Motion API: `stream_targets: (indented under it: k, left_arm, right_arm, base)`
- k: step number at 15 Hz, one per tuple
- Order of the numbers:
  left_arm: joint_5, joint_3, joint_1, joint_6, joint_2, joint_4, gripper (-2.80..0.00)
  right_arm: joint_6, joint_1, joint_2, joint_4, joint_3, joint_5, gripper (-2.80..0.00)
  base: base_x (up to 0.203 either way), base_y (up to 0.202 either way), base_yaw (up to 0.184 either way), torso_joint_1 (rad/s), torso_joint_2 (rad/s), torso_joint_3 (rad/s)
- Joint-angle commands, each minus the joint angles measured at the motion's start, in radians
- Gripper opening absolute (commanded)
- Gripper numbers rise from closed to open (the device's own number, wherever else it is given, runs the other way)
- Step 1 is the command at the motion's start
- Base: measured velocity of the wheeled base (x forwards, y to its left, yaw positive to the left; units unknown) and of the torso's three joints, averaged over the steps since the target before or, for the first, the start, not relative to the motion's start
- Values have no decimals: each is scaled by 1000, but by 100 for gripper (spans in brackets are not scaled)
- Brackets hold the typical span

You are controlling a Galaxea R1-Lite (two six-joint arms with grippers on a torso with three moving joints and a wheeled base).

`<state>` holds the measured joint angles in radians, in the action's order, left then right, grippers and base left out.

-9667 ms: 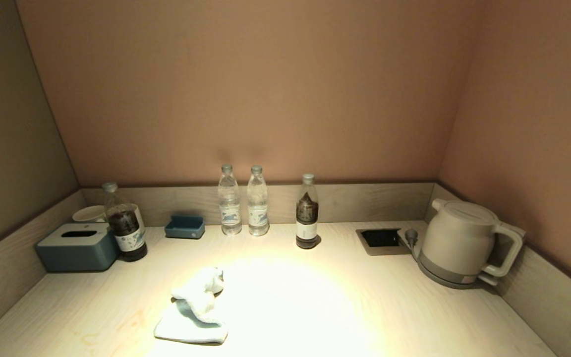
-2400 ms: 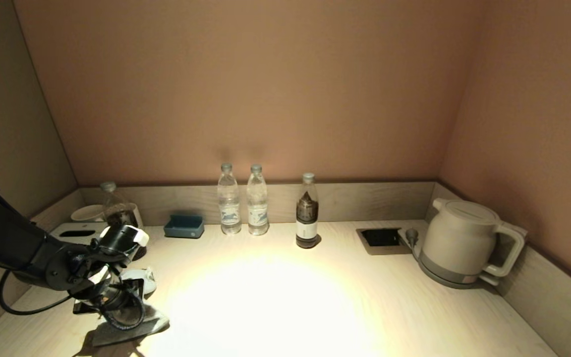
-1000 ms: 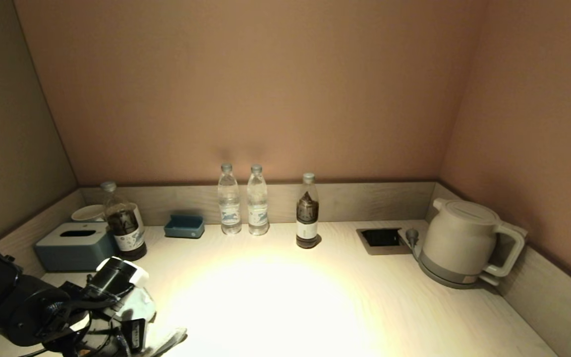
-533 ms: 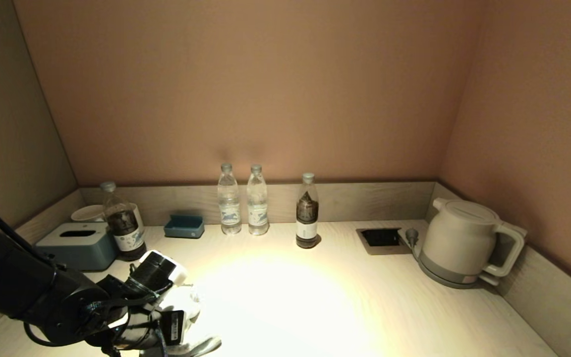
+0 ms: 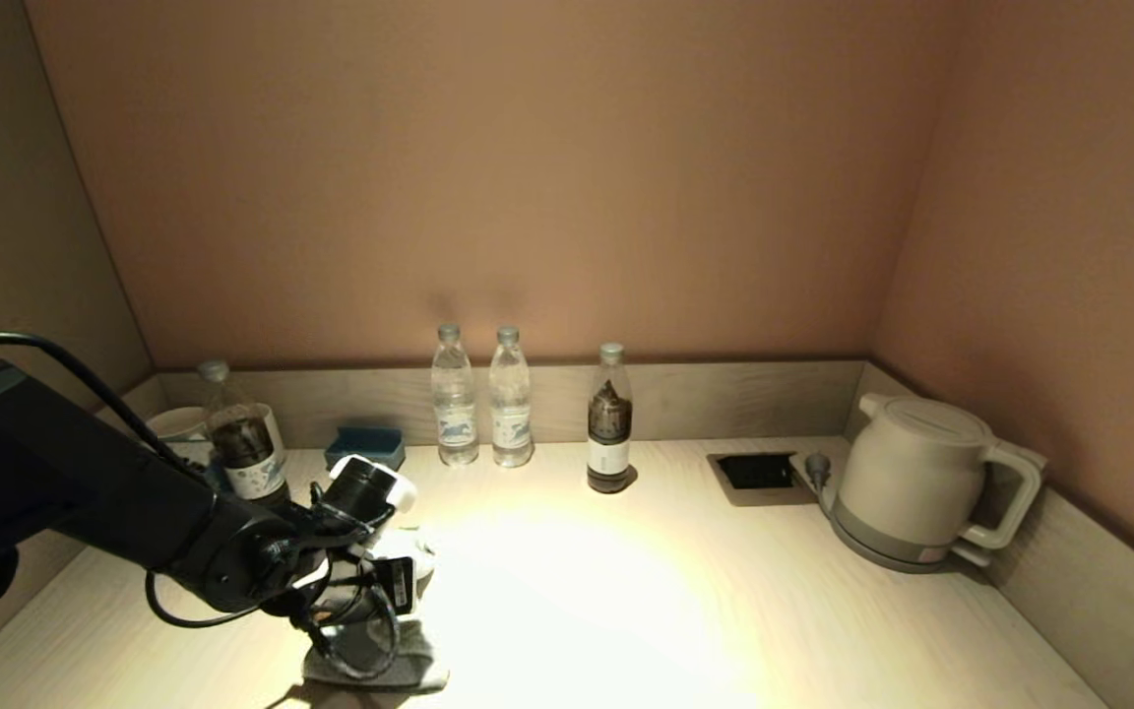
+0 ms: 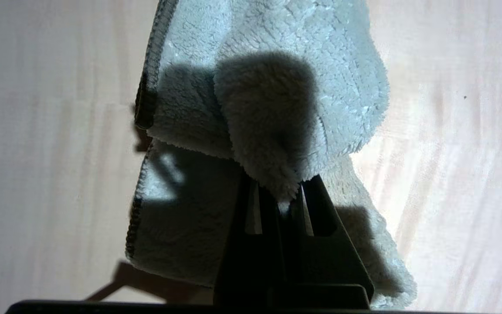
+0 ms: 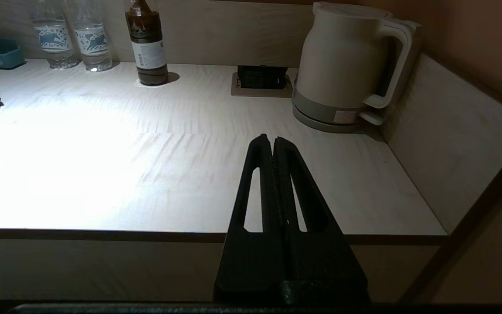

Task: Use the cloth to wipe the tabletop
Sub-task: Sweep the stains on the table

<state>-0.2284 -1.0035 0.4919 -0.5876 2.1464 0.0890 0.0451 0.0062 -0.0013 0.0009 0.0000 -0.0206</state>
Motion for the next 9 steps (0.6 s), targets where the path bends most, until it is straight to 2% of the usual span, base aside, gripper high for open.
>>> stream_targets:
  k: [1, 3, 9]
  left_arm:
    - [-19, -48, -29, -2, 47, 1, -280]
    - [-86, -92, -81, 3, 89, 1, -280]
    - [-119, -169, -233, 4, 130, 14, -280]
  right_arm:
    - [1, 0, 1, -1, 0, -1, -280]
    - [1, 0, 1, 1, 0, -1, -280]
    - [1, 0, 1, -1, 0, -1, -280]
  base:
    - [0, 0, 0, 0, 0, 0]
    - [0, 0, 0, 0, 0, 0]
    - [0, 0, 0, 0, 0, 0]
